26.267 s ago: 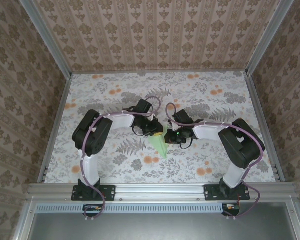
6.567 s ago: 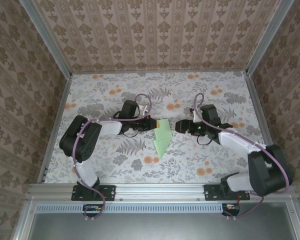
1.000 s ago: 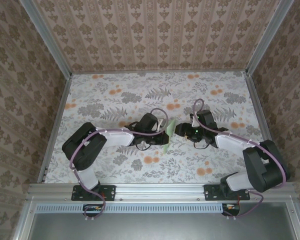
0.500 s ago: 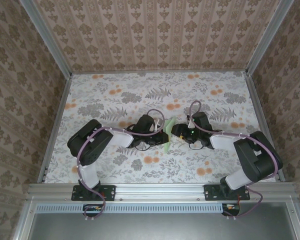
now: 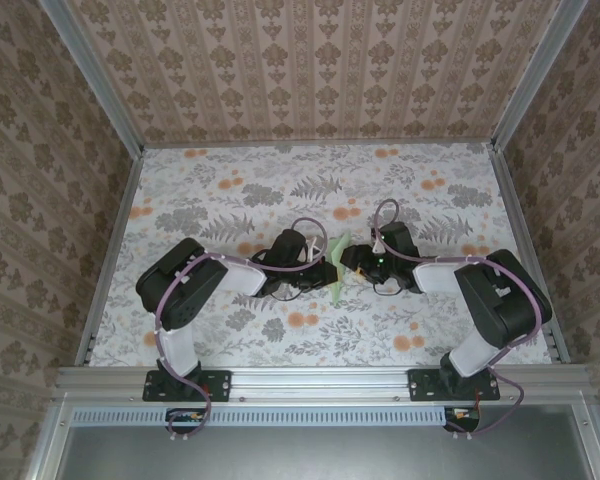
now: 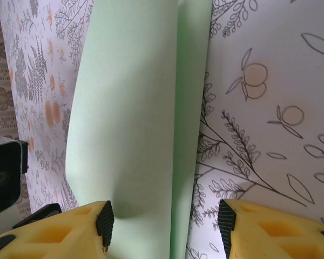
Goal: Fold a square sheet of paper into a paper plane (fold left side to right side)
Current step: Fold the wing for the fifth time at the center of the table.
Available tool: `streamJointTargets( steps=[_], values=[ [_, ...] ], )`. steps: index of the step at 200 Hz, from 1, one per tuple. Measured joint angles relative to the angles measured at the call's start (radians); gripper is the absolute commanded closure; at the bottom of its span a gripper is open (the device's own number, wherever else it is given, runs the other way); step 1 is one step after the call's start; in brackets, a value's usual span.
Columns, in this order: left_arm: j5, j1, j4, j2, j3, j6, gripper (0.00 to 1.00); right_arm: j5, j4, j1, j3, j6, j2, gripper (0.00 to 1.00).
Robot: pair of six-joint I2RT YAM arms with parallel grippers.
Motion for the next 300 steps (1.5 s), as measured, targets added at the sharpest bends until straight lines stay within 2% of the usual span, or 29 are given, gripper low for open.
streamJointTargets(
  steps=[109, 166, 224, 253, 300],
  values=[
    [0.0, 0.007, 0.033, 0.0, -0.031, -0.035, 0.92, 0.011, 0.0, 0.003, 0.069, 0.004, 0.074, 0.52],
    [0.0, 0.007, 0.047, 0.005, -0.031, -0.039, 0.88, 0.025, -0.088, 0.01, 0.123, 0.003, 0.095, 0.56],
    [-0.002, 0.008, 0.043, 0.002, -0.033, -0.039, 0.71, 0.04, -0.145, 0.014, 0.153, 0.003, 0.104, 0.58],
    [-0.01, 0.021, 0.023, -0.027, -0.044, -0.027, 0.58, 0.04, -0.149, 0.014, 0.156, 0.003, 0.106, 0.58],
    [-0.011, 0.064, -0.024, -0.091, -0.05, -0.009, 0.51, 0.04, -0.153, 0.014, 0.158, 0.003, 0.107, 0.58]
  ],
)
